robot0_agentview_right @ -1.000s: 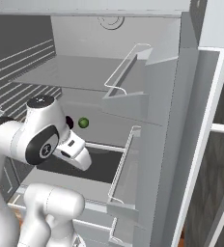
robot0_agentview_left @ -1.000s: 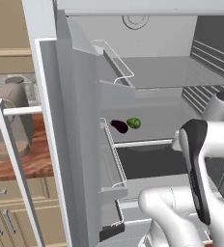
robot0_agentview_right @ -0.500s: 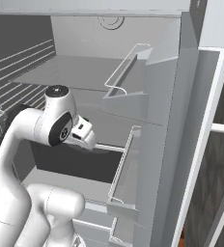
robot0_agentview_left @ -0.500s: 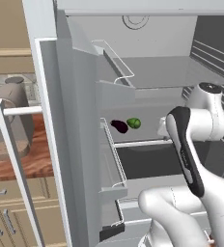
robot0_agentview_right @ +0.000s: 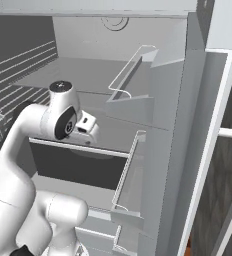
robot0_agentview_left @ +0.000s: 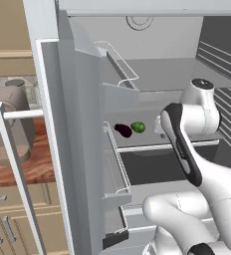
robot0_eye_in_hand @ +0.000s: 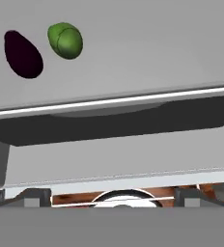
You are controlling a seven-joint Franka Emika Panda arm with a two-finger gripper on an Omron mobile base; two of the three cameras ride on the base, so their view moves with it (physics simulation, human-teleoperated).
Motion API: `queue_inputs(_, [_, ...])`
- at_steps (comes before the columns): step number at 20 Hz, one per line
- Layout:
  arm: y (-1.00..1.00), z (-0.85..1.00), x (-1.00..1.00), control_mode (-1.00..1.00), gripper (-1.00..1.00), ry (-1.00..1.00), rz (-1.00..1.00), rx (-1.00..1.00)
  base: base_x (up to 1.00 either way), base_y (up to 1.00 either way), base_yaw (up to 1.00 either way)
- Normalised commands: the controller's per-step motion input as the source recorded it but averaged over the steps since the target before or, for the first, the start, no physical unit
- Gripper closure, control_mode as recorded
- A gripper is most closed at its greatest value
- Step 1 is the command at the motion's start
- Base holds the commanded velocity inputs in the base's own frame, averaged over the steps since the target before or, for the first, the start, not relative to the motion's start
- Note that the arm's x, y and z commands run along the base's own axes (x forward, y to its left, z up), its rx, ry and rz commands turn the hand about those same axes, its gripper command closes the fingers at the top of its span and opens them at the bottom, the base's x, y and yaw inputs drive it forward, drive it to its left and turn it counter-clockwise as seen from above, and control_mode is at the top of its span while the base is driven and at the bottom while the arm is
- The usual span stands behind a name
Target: Gather the avocado and eggplant from the fridge and place them on a tray on the dining counter. Then gather the steak and chicken drumstick from the fridge and place them on the other tray.
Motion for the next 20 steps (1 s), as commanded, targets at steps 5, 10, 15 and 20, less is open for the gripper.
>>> queue_inputs(5, [0.07,0.00,0.23,-1.00,-1.00,-0.16,0.22,-0.08,0.00,0.00,0.00])
queue_inputs(10, [0.22,-0.13,-0.01,-1.00,-1.00,-0.05,0.17,-0.03,0.00,0.00,0.00])
queue_inputs(15, [0.29,-0.04,0.07,-1.00,-1.00,0.00,0.08,0.00,0.00,0.00,0.00])
queue_inputs(20, [0.21,0.00,0.41,-1.00,-1.00,0.00,0.01,0.00,0.00,0.00,0.00])
